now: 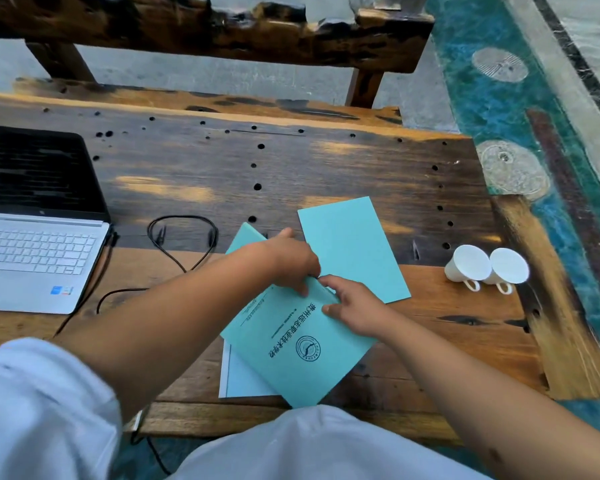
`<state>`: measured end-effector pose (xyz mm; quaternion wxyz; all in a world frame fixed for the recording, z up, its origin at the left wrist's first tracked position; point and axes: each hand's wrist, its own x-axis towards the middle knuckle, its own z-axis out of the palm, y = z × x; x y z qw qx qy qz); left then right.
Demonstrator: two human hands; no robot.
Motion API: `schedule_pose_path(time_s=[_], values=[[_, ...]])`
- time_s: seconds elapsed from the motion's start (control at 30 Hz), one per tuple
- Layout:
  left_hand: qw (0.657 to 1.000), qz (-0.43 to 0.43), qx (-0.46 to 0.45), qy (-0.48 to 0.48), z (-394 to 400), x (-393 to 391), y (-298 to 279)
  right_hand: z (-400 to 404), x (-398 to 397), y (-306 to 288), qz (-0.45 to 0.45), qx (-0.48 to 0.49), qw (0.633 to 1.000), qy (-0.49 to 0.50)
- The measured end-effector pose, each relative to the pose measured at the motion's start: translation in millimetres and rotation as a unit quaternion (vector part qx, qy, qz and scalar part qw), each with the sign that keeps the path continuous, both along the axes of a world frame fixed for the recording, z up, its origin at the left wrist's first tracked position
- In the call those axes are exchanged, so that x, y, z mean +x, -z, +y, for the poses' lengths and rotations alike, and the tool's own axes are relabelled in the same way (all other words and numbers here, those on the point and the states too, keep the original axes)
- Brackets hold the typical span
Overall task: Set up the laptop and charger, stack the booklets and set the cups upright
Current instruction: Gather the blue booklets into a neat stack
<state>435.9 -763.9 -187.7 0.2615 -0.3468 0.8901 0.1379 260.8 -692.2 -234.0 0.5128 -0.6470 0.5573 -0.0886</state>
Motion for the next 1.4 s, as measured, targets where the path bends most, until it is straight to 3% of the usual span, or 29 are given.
schedule_pose_path(time_s=[0.13, 0.2, 0.3, 0.4, 0.53, 0.63, 0.67, 0.7, 0.77, 0.83, 0.9, 1.0, 1.2, 1.3, 1.4], values=[[0.992, 0.074, 0.092, -0.048, -1.1, 18.1, 4.9, -13.7, -16.3, -12.5, 0.023, 0.025, 0.996, -0.082], [0.984, 0.115, 0.097, -0.098, 4.3, 39.5, 12.8, -18.9, -32.5, -19.1, -0.056, 0.127, 0.99, -0.018], [0.934, 0.222, 0.141, -0.241, 11.7, 76.3, 19.6, -25.5, -61.0, -17.3, -0.216, 0.306, 0.919, 0.126], [0.818, 0.343, 0.243, -0.392, 19.9, 108.3, 22.1, -25.7, -70.7, -4.7, -0.26, 0.36, 0.879, 0.175], [0.603, 0.474, 0.317, -0.559, 39.6, 129.2, 36.9, -10.7, -47.3, 13.1, -0.339, 0.375, 0.837, 0.209], [0.481, 0.498, 0.308, -0.652, 58.3, 124.9, 60.5, 0.3, -23.3, 23.0, -0.43, 0.426, 0.749, 0.27], [0.451, 0.495, 0.302, -0.679, 64.3, 121.5, 69.1, 3.2, -15.0, 26.8, -0.431, 0.411, 0.749, 0.291], [0.427, 0.491, 0.294, -0.7, 70.7, 117.7, 77.5, 6.6, -7.2, 32.3, -0.398, 0.376, 0.78, 0.304], [0.402, 0.469, 0.274, -0.737, 83.2, 110.2, 92.9, 13.5, 10.3, 39.1, -0.263, 0.272, 0.88, 0.286], [0.39, 0.443, 0.261, -0.764, 96.2, 102.0, 107.2, 17.4, 21.1, 51.2, -0.132, 0.192, 0.931, 0.281], [0.407, 0.412, 0.234, -0.781, 108.2, 95.4, 118.7, 18.8, 24.6, 59.9, -0.054, 0.168, 0.948, 0.264], [0.484, 0.354, 0.182, -0.779, 119.1, 94.1, 131.8, 20.4, 26.9, 74.7, 0.027, 0.138, 0.969, 0.203], [0.645, 0.247, 0.123, -0.713, 119.8, 100.9, 141.9, 23.6, 35.5, 93.1, 0.064, 0.115, 0.969, 0.208], [0.693, 0.21, 0.124, -0.679, 114.9, 107.1, 145.5, 18.4, 36.0, 96.3, 0.081, 0.113, 0.965, 0.222], [0.715, 0.187, 0.117, -0.664, 113.2, 109.4, 149.1, 12.4, 30.8, 99.9, 0.115, 0.108, 0.97, 0.186]])
